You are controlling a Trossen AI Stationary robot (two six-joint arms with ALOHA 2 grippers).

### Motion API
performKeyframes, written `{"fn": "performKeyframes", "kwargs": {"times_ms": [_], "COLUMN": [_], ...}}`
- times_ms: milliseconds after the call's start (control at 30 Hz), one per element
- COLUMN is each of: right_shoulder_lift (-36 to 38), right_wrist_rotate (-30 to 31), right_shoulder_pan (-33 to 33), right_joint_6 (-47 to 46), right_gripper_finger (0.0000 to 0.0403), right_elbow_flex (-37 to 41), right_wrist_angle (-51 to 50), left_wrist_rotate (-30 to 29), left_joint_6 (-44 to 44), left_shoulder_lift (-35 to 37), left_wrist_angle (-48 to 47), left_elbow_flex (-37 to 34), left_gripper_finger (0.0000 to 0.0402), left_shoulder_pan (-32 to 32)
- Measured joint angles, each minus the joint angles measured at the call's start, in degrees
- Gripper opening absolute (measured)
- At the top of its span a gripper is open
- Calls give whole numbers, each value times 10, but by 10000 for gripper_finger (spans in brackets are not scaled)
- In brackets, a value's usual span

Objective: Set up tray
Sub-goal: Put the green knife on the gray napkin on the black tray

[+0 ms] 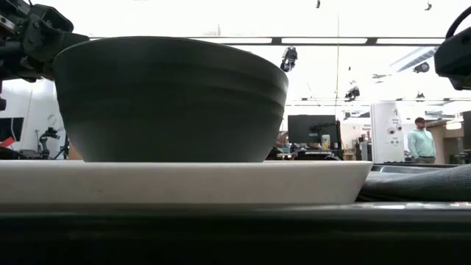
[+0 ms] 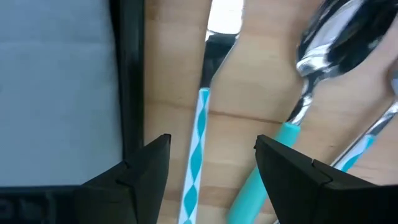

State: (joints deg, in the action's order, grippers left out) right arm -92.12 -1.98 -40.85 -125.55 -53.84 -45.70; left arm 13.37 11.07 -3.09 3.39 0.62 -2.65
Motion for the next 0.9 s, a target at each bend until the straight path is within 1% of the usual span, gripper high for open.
{"fn": "performKeyframes", "kwargs": {"times_ms": [100, 233, 333, 467, 667, 767, 900], "right_shoulder_lift": [-6, -33, -56, -70, -71, -73, -73], "right_wrist_rotate": [-4, -42, -58, -62, -62, -62, -62], "right_shoulder_pan": [1, 6, 8, 10, 15, 15, 15], "right_joint_6": [3, 26, 38, 26, 32, 34, 36], "right_gripper_finger": [223, 223, 223, 223, 221, 209, 176], "right_elbow_flex": [5, 6, 6, 5, 3, 2, 1], "right_wrist_angle": [17, 27, 48, 66, 72, 72, 76], "left_wrist_rotate": [0, 0, 0, 0, 0, 0, 0], "left_joint_6": [0, 0, 0, 0, 0, 0, 0], "left_shoulder_lift": [0, 0, 0, 0, 0, 0, 0], "left_wrist_angle": [0, 0, -1, -1, -2, -2, -2], "left_elbow_flex": [0, 0, 0, 0, 0, 0, 0], "left_gripper_finger": [151, 151, 151, 151, 151, 151, 151], "left_shoulder_pan": [0, 0, 0, 0, 0, 0, 0]}}
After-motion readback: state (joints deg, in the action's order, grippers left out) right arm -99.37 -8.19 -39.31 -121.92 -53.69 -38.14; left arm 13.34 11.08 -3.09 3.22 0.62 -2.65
